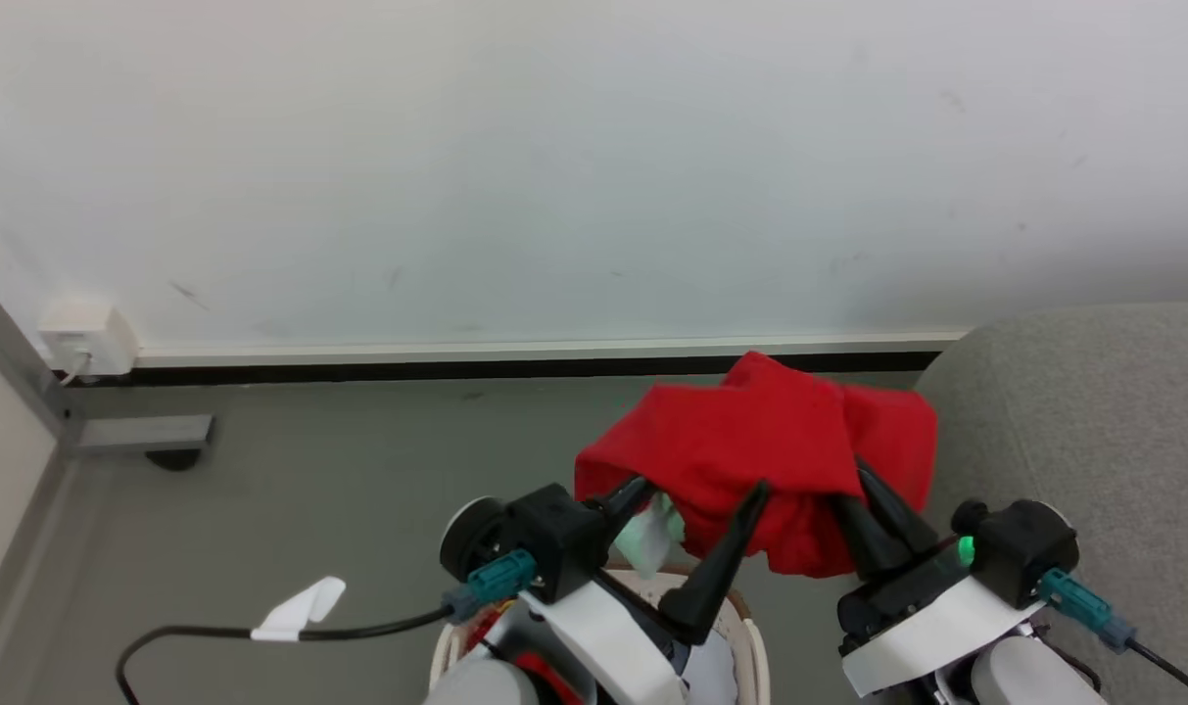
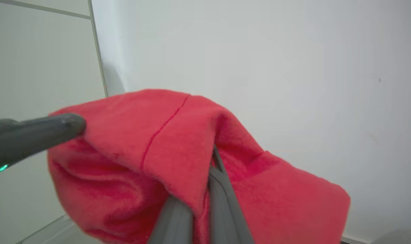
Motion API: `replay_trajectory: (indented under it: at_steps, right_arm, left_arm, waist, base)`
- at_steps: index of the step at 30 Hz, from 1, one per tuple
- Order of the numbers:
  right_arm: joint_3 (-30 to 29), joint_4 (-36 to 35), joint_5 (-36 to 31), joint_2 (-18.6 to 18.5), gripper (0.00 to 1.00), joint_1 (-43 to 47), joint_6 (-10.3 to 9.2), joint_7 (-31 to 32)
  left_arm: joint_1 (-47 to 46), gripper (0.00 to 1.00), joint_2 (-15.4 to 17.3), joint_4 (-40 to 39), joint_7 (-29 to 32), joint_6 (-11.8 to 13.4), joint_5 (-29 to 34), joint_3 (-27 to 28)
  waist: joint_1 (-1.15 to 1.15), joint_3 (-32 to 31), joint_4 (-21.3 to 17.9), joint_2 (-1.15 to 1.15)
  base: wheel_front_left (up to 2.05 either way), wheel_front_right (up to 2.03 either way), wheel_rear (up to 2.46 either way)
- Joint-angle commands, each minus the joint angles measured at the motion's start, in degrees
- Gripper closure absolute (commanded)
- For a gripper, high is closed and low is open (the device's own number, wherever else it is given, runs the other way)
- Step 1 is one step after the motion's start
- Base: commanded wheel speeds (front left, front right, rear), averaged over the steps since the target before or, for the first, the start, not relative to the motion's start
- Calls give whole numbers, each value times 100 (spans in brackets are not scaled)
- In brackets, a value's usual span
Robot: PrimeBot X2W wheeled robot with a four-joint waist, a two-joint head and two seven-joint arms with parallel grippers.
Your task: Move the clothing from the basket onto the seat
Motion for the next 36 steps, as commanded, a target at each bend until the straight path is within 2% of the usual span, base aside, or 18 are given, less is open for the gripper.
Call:
replay_trajectory:
  at_steps: [1, 7, 23, 29, 36]
  right_arm:
    - [-105, -49, 28, -25, 100, 89, -12, -17]
    - [-545, -193, 16, -96, 100, 25, -12, -16]
    - [-1498, -760, -60, -291, 100, 196, -12, -17]
    - [-1666, -952, -75, -284, 100, 418, -12, -10]
    - [-1791, -1082, -29, -271, 100, 558, -12, -10]
  left_arm:
    - [-43, 0, 50, -19, 3, -26, 56, -46]
    - [-68, 0, 120, -46, -40, -42, 110, -103]
    - [-476, 0, 313, 287, -257, -149, 396, -229]
    - [-621, 0, 341, 555, -318, -169, 470, -277]
    - [-712, 0, 342, 765, -379, -184, 479, -320]
  waist:
    - [0, 51, -155, 0]
    - [0, 258, -693, 0]
    - [0, 894, -2461, 0]
    - [0, 1032, -2839, 0]
    - [0, 1129, -3002, 0]
  base:
    - [0, 0, 0]
    - [0, 0, 0]
    - [0, 0, 0]
    - [0, 0, 0]
    - [0, 0, 0]
